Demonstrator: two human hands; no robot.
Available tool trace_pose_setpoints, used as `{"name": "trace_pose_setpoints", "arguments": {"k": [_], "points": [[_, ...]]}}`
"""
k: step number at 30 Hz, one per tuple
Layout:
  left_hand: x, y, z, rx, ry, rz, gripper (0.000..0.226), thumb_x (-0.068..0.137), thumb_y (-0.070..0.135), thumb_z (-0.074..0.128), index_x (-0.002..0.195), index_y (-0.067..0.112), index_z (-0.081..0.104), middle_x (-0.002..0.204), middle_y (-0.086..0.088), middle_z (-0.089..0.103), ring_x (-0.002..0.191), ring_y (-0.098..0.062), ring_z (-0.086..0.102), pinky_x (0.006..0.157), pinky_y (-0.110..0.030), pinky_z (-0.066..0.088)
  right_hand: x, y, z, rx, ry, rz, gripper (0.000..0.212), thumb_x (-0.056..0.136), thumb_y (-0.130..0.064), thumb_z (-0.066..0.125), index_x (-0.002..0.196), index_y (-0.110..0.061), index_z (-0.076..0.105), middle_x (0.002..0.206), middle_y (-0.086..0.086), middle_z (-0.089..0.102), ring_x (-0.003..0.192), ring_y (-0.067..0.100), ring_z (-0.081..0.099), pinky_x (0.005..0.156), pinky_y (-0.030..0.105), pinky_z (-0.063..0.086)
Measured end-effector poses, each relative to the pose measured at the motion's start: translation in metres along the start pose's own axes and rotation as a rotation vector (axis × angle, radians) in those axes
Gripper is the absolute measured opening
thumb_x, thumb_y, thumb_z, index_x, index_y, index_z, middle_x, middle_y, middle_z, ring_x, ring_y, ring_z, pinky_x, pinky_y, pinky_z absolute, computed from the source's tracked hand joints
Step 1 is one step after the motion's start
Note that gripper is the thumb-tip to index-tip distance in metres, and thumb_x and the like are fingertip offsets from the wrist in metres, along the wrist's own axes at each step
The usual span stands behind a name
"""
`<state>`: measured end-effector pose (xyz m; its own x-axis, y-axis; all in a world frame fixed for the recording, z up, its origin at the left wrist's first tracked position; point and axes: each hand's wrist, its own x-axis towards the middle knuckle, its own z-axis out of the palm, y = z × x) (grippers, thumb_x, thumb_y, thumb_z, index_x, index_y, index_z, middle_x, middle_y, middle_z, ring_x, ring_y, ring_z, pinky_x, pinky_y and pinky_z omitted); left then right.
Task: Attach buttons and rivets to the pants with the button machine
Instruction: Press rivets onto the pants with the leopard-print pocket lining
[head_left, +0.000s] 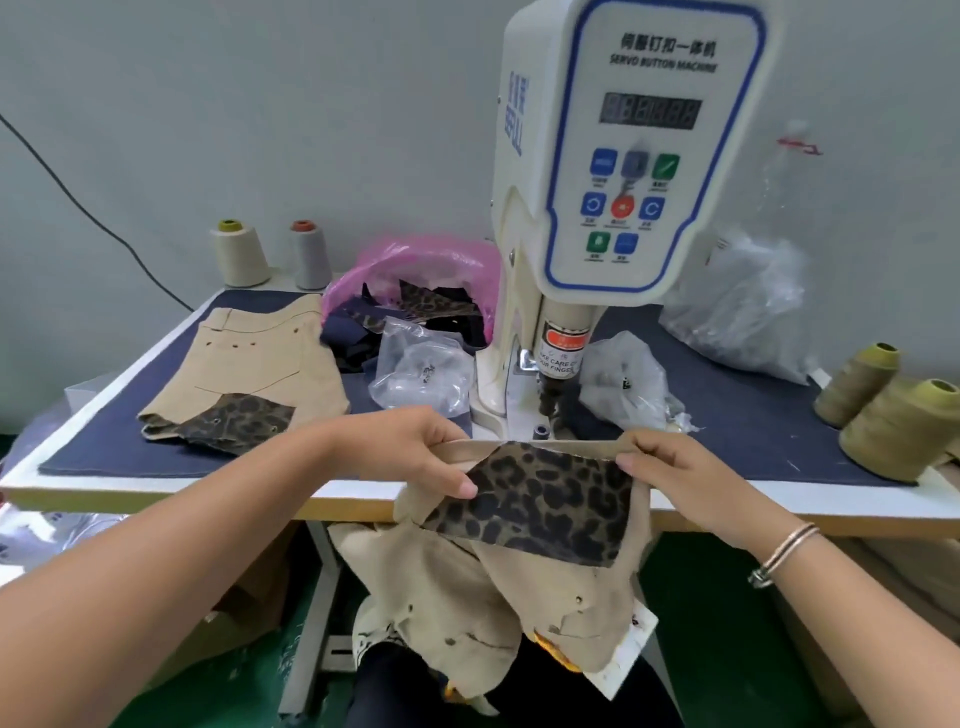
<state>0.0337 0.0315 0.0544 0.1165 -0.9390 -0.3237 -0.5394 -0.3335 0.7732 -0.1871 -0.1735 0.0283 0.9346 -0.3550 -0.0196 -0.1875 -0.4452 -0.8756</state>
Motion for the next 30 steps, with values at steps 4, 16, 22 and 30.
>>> {"name": "trace_pose_setpoints", "arguments": {"k": [4, 16, 22, 30], "points": [[0.009, 0.007, -0.006, 0.051, 0.056, -0.004, 0.018, 0.086, 0.024, 0.071, 0.077, 0.012, 0.064, 0.073, -0.002, 0.063, 0.069, -0.013, 0.058, 0.072, -0.026, 0.045, 0.003, -0.008, -0.006, -0.106, -0.070, -0.039, 0.008, 0.088, -0.031, 0.064, 0.086, -0.023, 0.062, 0.072, -0.010, 0.057, 0.070, 0.002, 0.053, 0.068, 0.011, 0.042], [0.010, -0.010, -0.012, 0.009, -0.069, -0.038, 0.012, 0.088, 0.027, 0.067, 0.079, 0.019, 0.065, 0.081, 0.000, 0.069, 0.078, -0.013, 0.064, 0.084, -0.032, 0.048, 0.000, 0.004, 0.010, -0.197, 0.001, -0.259, 0.012, 0.086, -0.030, 0.065, 0.095, -0.038, 0.064, 0.096, -0.020, 0.063, 0.093, 0.000, 0.058, 0.081, 0.008, 0.041], [0.011, -0.017, 0.002, 0.026, -0.035, -0.055, 0.018, 0.087, 0.028, 0.068, 0.077, 0.014, 0.061, 0.072, 0.003, 0.060, 0.067, -0.010, 0.058, 0.068, -0.025, 0.045, 0.007, 0.017, 0.017, 0.039, 0.127, -0.119, 0.019, 0.086, -0.021, 0.066, 0.072, -0.033, 0.060, 0.067, -0.015, 0.056, 0.064, 0.001, 0.049, 0.062, 0.014, 0.040], [0.010, -0.021, 0.009, -0.003, -0.045, -0.026, 0.027, 0.084, 0.026, 0.074, 0.066, 0.036, 0.056, 0.062, 0.023, 0.052, 0.058, 0.003, 0.049, 0.060, -0.010, 0.038, 0.006, 0.022, 0.022, 0.109, 0.098, -0.055, 0.018, 0.084, -0.039, 0.061, 0.070, -0.030, 0.056, 0.064, -0.014, 0.052, 0.063, -0.002, 0.051, 0.056, 0.017, 0.045]]}}
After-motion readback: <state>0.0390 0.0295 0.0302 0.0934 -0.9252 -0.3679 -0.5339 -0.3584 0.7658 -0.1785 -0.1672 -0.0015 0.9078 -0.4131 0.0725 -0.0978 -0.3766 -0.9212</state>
